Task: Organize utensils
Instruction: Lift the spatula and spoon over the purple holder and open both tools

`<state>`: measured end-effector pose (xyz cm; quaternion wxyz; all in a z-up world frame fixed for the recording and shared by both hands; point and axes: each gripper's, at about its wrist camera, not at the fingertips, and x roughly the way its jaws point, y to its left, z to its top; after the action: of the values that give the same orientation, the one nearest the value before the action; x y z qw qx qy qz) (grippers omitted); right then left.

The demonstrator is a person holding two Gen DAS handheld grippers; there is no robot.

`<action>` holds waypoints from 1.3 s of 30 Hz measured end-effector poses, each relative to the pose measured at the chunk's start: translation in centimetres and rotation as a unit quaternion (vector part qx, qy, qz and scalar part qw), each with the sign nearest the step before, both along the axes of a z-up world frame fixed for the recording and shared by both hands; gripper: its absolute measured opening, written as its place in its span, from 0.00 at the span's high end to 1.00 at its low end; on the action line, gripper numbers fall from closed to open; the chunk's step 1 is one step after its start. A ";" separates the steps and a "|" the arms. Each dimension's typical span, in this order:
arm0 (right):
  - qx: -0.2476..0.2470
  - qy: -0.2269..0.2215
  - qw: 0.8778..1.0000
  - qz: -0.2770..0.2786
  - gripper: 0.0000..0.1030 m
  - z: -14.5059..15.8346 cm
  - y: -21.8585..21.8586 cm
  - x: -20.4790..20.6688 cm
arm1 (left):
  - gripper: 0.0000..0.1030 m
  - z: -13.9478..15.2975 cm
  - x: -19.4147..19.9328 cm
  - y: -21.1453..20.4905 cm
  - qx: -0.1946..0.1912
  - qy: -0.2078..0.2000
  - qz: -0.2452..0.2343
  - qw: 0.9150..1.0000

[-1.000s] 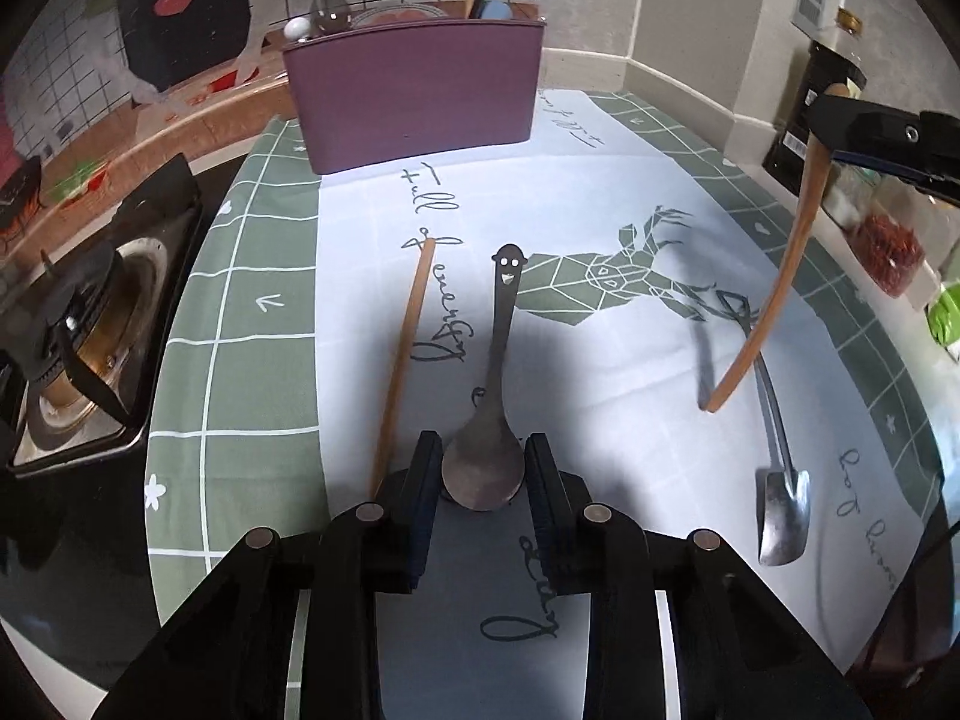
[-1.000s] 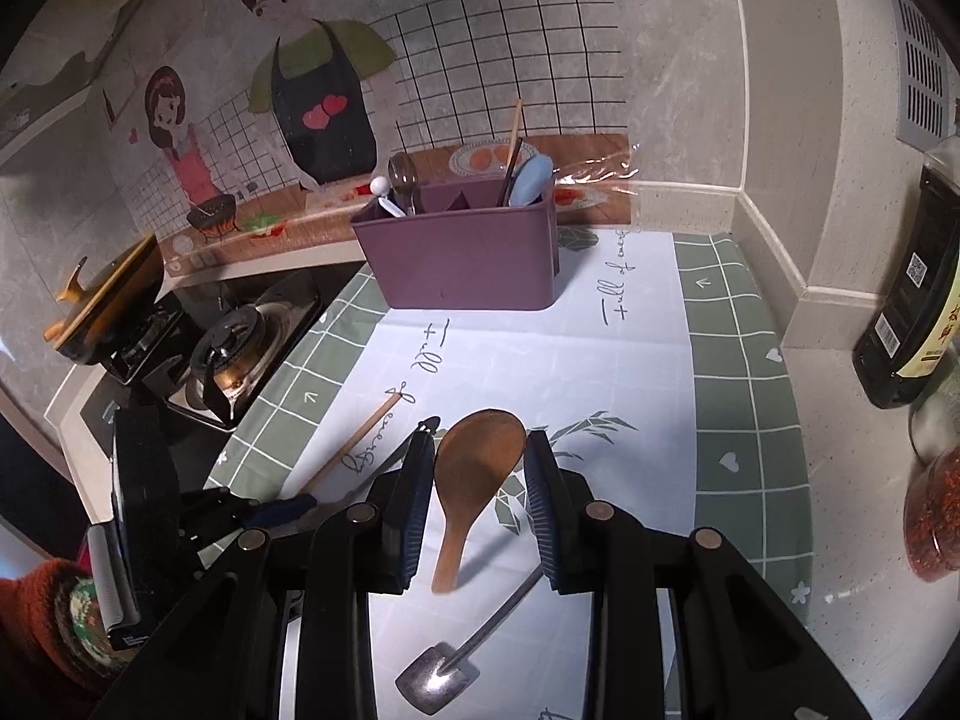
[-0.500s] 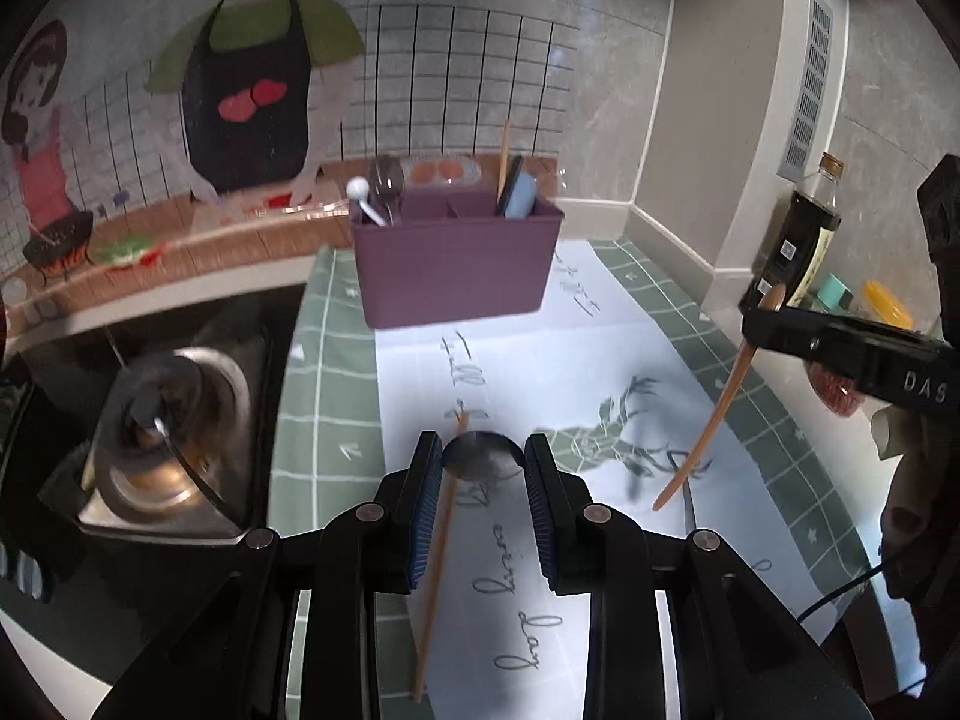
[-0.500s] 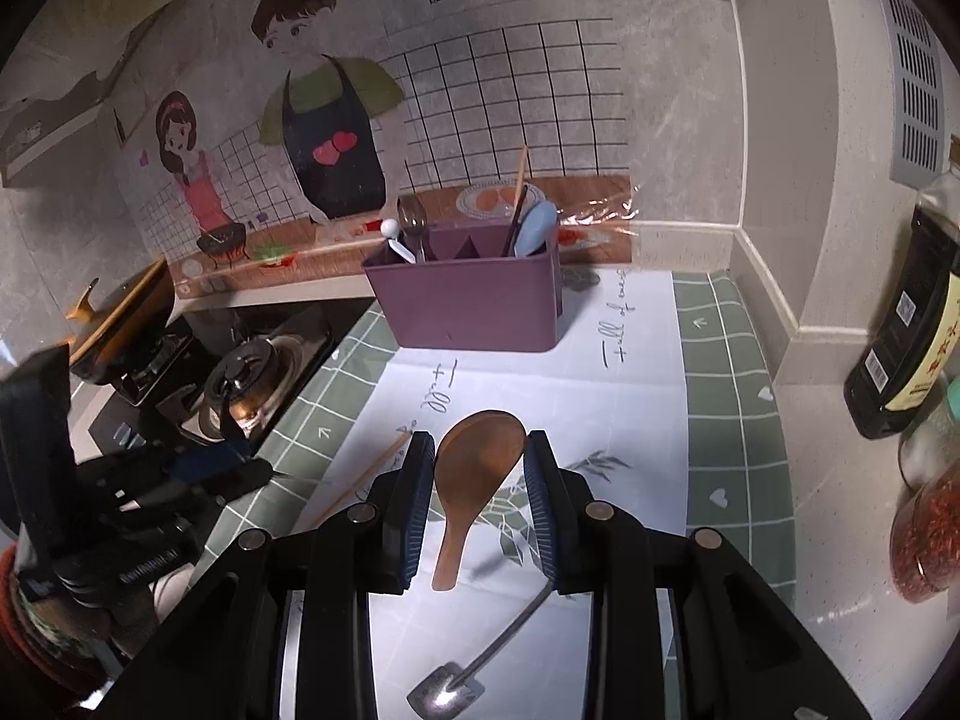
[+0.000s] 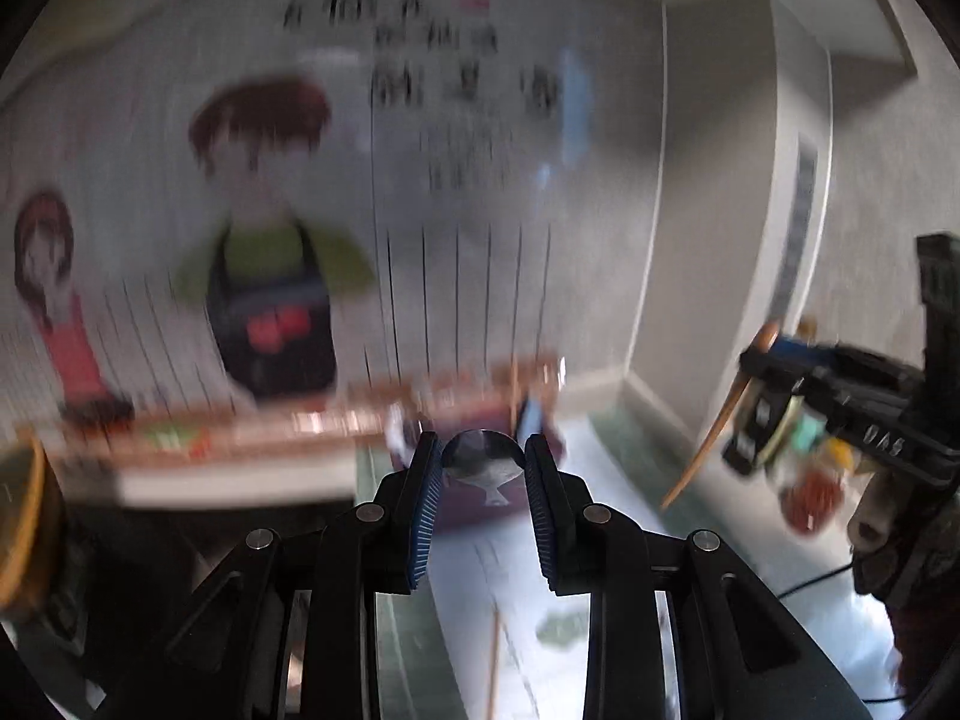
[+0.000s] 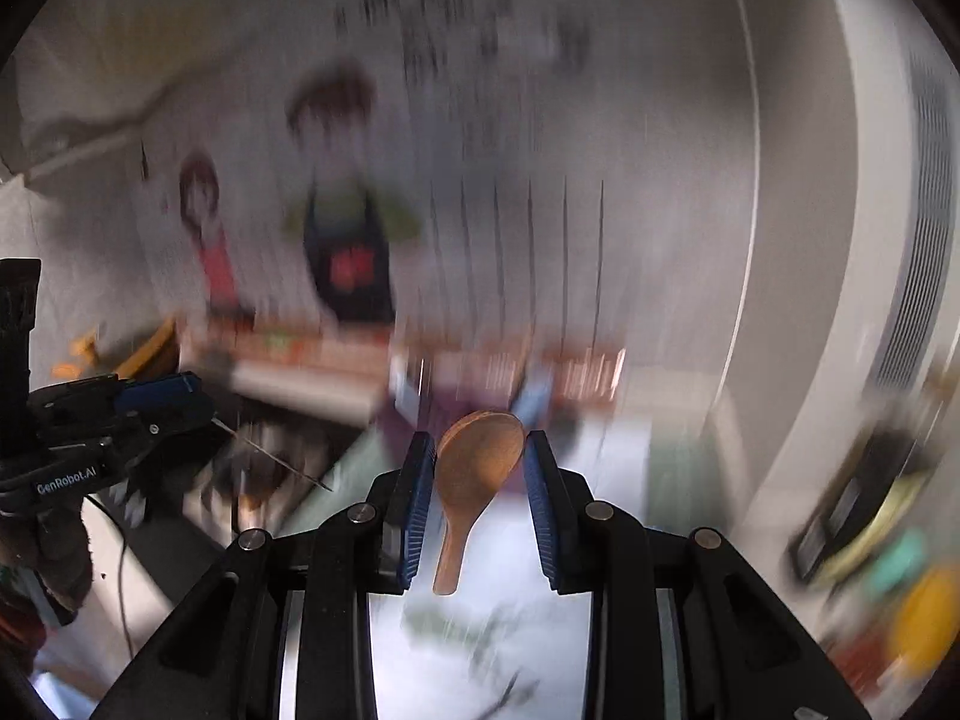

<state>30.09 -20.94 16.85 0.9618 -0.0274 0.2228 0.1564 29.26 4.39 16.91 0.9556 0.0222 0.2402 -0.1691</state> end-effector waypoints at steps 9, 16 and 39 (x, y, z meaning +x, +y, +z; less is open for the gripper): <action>-0.016 -0.066 0.998 -0.007 0.73 6.3 1.9 7.2 | 0.72 3.1 8.6 1.1 -0.023 -0.003 0.023 0.999; -0.016 0.014 1.000 0.009 0.73 -0.8 3.7 15.3 | 0.72 -3.1 15.6 -0.2 -0.016 0.085 0.017 0.996; -0.006 0.165 0.986 0.033 0.69 -9.4 3.1 17.8 | 0.38 -9.6 17.2 0.0 -0.048 0.131 0.033 0.990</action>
<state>47.91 -17.86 7.43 0.9060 -0.0144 0.3786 0.1887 46.44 4.36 7.34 0.9211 -0.0537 0.3552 -0.1502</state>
